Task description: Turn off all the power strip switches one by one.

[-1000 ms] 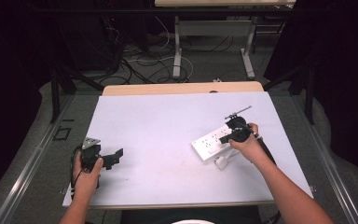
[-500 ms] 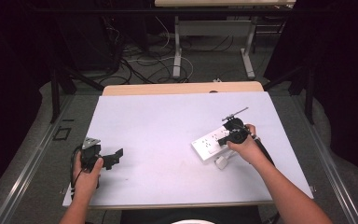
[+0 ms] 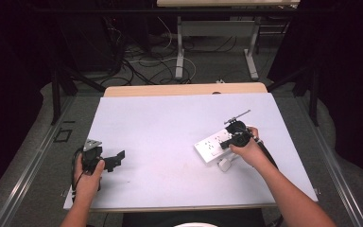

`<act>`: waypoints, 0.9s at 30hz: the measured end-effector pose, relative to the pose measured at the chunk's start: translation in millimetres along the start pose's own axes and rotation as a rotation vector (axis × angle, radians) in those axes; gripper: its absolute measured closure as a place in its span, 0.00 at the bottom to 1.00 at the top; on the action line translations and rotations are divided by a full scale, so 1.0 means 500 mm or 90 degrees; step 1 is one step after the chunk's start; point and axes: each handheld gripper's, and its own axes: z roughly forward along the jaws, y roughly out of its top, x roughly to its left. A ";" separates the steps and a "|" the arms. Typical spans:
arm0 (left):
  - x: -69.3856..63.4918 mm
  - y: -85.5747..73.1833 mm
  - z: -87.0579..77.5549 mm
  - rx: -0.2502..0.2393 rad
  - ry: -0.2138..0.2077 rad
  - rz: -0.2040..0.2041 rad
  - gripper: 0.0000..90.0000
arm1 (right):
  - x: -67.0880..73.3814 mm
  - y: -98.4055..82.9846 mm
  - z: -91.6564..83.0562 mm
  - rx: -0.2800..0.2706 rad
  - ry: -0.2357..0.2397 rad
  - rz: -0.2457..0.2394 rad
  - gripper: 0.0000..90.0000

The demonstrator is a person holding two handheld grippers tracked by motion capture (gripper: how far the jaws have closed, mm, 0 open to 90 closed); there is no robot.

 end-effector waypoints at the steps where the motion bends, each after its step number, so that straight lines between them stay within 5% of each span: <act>1: -0.001 0.000 0.000 0.000 0.000 0.000 0.01 | -0.002 0.000 0.000 0.003 -0.001 0.001 1.00; 27: 0.000 0.000 -0.001 -0.005 0.000 0.001 0.01 | -0.001 -0.005 0.005 -0.003 0.001 -0.009 1.00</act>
